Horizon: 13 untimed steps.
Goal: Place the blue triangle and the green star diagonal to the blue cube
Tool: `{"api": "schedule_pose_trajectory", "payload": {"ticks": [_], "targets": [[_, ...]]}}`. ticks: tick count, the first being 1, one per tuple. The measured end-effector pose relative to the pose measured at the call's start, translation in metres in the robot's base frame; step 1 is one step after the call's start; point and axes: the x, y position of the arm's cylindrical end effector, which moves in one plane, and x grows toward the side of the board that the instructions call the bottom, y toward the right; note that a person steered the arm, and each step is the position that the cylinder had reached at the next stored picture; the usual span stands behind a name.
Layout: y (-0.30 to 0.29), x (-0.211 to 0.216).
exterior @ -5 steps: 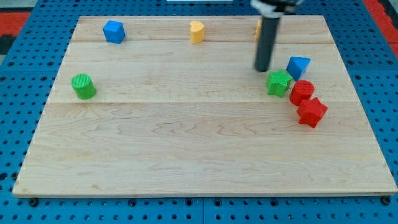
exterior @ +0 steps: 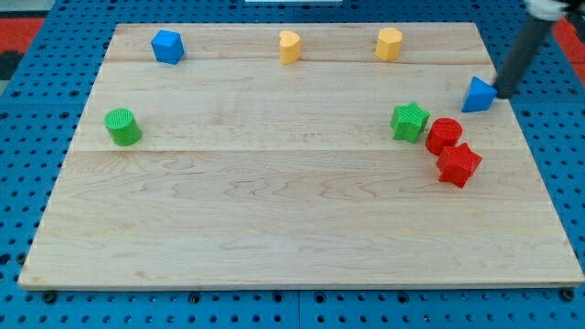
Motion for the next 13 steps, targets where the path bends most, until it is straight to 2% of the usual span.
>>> {"api": "schedule_pose_trajectory", "payload": {"ticks": [1,2,3,4,5,6,7,8,9,10,11,13], "targets": [[-0.075,-0.003],[-0.070,-0.015],[0.001,-0.010],[-0.001,0.035],[-0.071,0.047],[-0.135,0.032],[-0.157,0.026],[-0.120,0.024],[-0.164,0.045],[-0.292,0.088],[-0.354,0.132],[-0.281,0.171]]}}
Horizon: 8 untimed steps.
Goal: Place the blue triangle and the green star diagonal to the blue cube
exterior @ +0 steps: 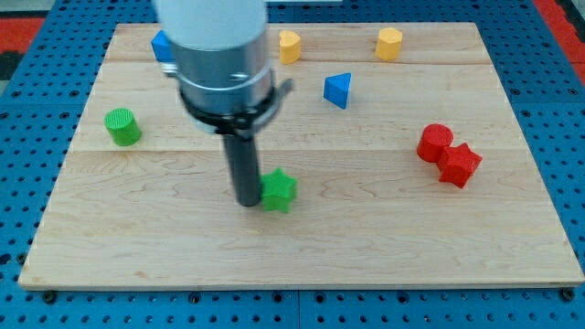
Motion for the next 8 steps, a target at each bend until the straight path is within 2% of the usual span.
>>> {"api": "schedule_pose_trajectory", "payload": {"ticks": [1,2,4,5,6,7,8], "targets": [[-0.010,0.031],[0.014,-0.006],[0.113,-0.076],[0.115,-0.094],[0.114,-0.077],[0.141,-0.053],[0.168,-0.081]]}}
